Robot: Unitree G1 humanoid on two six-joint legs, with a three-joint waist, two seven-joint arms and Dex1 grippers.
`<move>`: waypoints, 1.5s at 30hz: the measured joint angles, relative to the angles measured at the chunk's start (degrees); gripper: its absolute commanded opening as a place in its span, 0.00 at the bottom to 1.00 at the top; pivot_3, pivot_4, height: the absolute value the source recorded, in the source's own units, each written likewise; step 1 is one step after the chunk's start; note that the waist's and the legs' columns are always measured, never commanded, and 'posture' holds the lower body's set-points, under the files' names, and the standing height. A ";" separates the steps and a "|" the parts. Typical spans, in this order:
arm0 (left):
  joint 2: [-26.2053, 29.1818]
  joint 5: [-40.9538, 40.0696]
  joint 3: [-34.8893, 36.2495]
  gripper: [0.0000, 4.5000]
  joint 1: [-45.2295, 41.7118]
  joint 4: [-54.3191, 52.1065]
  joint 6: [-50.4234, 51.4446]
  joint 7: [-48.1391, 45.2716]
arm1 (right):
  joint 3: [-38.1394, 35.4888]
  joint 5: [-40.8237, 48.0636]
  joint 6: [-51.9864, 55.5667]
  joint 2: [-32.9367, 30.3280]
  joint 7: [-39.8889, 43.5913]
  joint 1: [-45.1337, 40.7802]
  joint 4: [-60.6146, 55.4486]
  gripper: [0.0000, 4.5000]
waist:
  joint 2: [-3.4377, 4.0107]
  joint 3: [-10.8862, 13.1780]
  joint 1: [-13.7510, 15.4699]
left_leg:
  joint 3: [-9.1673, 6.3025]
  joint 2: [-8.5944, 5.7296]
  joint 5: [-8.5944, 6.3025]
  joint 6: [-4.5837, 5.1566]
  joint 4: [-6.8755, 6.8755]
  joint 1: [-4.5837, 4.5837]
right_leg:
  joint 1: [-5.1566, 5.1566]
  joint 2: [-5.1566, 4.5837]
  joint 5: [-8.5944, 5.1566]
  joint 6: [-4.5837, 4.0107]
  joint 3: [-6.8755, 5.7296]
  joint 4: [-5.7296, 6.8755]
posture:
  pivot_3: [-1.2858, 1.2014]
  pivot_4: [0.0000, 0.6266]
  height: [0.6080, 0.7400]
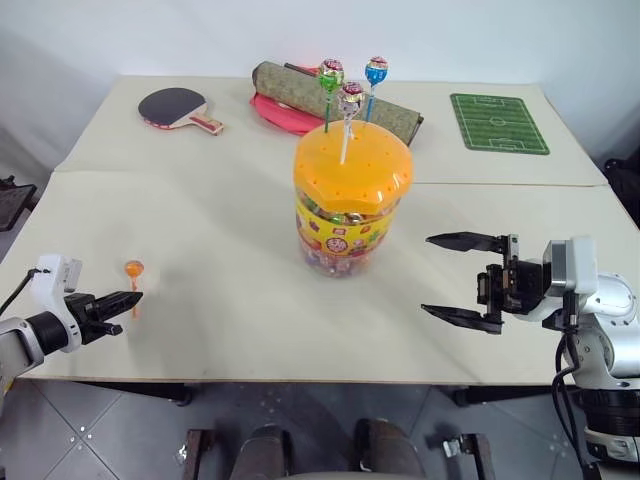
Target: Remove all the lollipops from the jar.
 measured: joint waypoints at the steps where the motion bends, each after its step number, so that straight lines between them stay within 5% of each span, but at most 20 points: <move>1: 1.42 0.88 -0.92 0.35 -0.28 0.58 -0.74 -0.96 | -0.57 0.02 0.08 -0.03 -0.27 0.13 -0.20 1.00 | 0.01 0.01 -0.01 | 0.03 0.01 0.00 -0.01 -0.02 0.00 | -0.02 0.01 -0.01 -0.01 0.00 0.00 | 0.52 0.24 1.00; 4: 5.24 3.63 -2.03 0.54 -2.41 4.70 -4.75 -4.76 | -2.14 0.45 1.30 -0.34 -2.19 1.41 -1.96 1.00 | 0.03 0.02 -0.01 | 0.15 0.02 -0.01 -0.02 -0.03 -0.03 | -0.07 0.04 -0.02 -0.04 0.00 0.00 | 0.52 0.24 1.00; 9: 12.23 4.93 -3.20 0.54 -10.57 9.47 -19.39 -21.88 | -7.53 3.85 6.00 -0.34 -11.88 5.20 -11.45 1.00 | 0.04 0.03 0.29 | 0.51 0.01 -0.04 -0.04 -0.02 -0.11 | -0.10 0.03 -0.02 -0.04 -0.05 -0.06 | 0.52 0.24 1.00; 11: 12.07 5.05 -3.76 0.61 -14.17 10.97 -23.43 -26.37 | -9.15 4.63 7.32 -0.35 -14.79 6.53 -14.04 1.00 | 0.08 0.05 0.20 | 0.67 0.01 -0.05 -0.02 -0.05 -0.04 | -0.10 0.03 -0.02 -0.04 -0.03 -0.07 | 0.52 0.24 1.00; 15: -1.89 -0.59 -8.84 0.85 -35.73 10.23 -22.79 -27.12 | -12.57 6.78 9.24 1.69 -24.92 6.20 -17.95 1.00 | -0.11 0.12 1.88 | 0.51 -0.03 0.02 0.08 0.36 -0.25 | -0.08 0.07 0.08 0.04 -0.04 0.10 | 0.52 0.24 1.00; 23: -18.75 2.56 -19.41 0.85 -59.01 21.58 -22.89 -23.81 | -16.40 8.58 10.18 3.08 -33.01 9.77 -22.79 1.00 | -0.23 0.05 1.26 | 0.82 -0.06 -0.04 0.17 0.16 -0.14 | -0.13 0.11 0.16 0.12 -0.01 -0.05 | 0.52 0.24 1.00; 33: -28.26 10.79 -25.29 0.85 -70.32 39.08 -28.64 -27.12 | -15.73 7.44 9.67 4.09 -33.64 11.83 -24.79 1.00 | -0.30 0.09 1.51 | 0.92 -0.05 -0.08 0.26 0.25 -0.20 | -0.12 0.11 0.17 0.14 0.02 -0.19 | 0.52 0.24 1.00; 36: -29.88 11.18 -25.17 0.73 -71.60 41.12 -29.54 -27.77 | -15.06 6.80 9.09 4.78 -33.65 12.06 -24.85 1.00 | -0.31 0.09 1.46 | 0.91 -0.05 -0.08 0.26 0.25 -0.21 | -0.13 0.11 0.17 0.15 0.01 -0.19 | 0.52 0.24 1.00; 45: -31.16 11.54 -23.70 0.14 -73.76 43.77 -31.02 -29.09 | -14.24 5.44 7.30 5.69 -33.50 12.40 -24.74 1.00 | -0.31 0.10 1.39 | 0.91 -0.05 -0.08 0.26 0.25 -0.21 | -0.13 0.11 0.17 0.15 0.01 -0.19 | 0.52 0.24 1.00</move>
